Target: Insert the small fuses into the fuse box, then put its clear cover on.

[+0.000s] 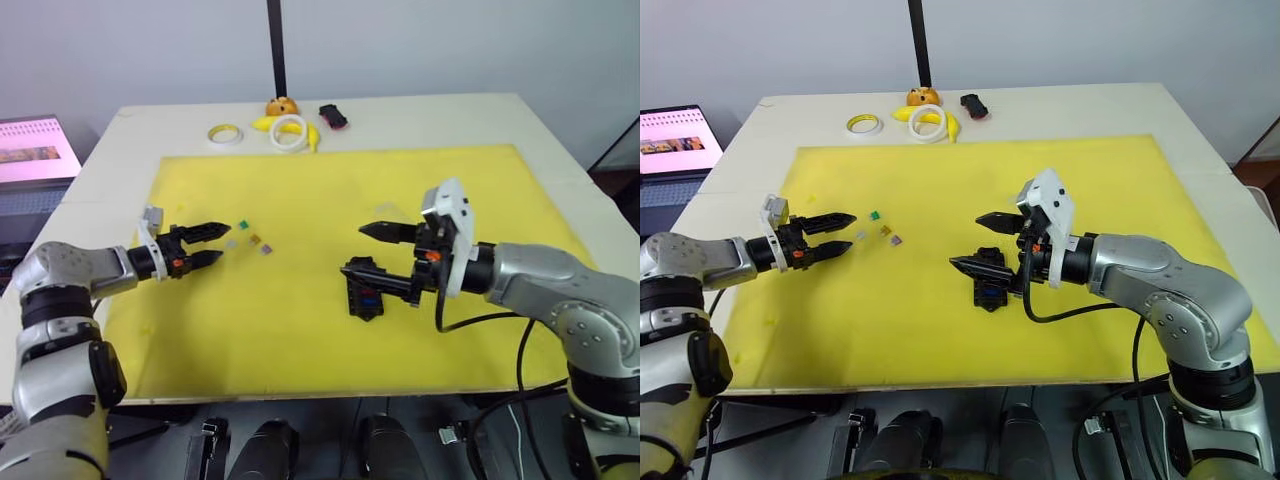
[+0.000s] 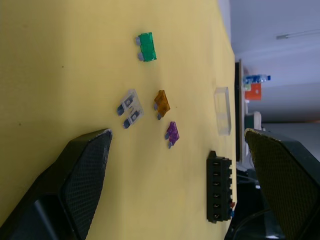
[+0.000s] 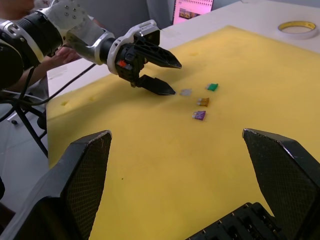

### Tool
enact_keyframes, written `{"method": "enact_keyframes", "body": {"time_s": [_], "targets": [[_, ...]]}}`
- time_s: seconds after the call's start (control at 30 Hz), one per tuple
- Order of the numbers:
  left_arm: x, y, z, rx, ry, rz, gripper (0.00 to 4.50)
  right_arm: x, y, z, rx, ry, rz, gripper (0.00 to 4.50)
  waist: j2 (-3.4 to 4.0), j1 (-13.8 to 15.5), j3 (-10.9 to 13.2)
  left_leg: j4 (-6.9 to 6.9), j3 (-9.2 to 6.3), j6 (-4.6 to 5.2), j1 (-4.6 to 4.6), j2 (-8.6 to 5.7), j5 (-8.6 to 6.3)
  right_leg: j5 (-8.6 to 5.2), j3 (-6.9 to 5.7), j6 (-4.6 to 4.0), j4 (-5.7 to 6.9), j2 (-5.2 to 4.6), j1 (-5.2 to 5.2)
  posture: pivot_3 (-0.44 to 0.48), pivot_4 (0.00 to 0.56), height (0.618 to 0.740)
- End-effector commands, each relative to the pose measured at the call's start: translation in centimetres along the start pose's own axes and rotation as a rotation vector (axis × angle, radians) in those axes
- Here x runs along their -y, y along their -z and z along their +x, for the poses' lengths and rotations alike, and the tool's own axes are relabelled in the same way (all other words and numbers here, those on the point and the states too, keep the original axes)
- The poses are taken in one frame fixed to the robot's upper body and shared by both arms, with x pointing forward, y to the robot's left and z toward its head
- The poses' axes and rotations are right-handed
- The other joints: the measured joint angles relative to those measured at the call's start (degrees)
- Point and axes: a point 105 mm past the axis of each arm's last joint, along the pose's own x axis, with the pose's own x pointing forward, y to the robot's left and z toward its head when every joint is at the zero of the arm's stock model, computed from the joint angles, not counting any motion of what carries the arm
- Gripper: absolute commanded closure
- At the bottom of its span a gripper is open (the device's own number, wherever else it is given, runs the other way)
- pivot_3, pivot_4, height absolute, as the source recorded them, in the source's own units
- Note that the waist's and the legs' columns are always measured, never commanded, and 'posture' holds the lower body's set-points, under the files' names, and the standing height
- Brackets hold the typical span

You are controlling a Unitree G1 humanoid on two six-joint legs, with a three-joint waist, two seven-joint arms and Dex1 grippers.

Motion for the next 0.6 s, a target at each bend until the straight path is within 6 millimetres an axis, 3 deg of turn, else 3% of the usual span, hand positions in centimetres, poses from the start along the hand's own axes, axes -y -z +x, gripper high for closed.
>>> {"method": "enact_keyframes", "body": {"time_s": [0.03, 0.37, 0.6], "targets": [[-1.0, -0.5, 1.2, 0.038, -0.079, 0.015, 0.0, -0.1, -0.6, 0.1, 0.027, 0.007, -0.035, 0.05, 0.0, 0.3, 0.0, 0.01, -0.01, 0.0, 0.01, -0.01, 0.0, 0.0, 0.0, 0.0, 0.0, -0.01, 0.02, 0.0, 0.15, 0.74], [0.7, 0.8, 2.2, -0.024, 0.045, -0.058, 0.0, 0.2, -0.6, 0.3, 0.029, 0.019, -0.037, 0.05, -0.01, 1.1, 0.0, 0.03, 0.0, -0.08, 0.05, -0.03, 0.05, 0.0, 0.02, 0.0, 0.12, 0.0, 0.02, 0.0, 0.15, 0.74], [0.3, 0.7, 3.0, -0.004, 0.049, -0.084, 0.0, 0.3, -0.7, 0.4, 0.028, 0.016, -0.045, 0.05, -0.01, 1.3, 0.0, 0.03, -0.02, -0.08, 0.05, -0.06, 0.05, 0.0, 0.02, 0.0, 0.11, -0.03, 0.04, 0.0, 0.15, 0.74]]}}
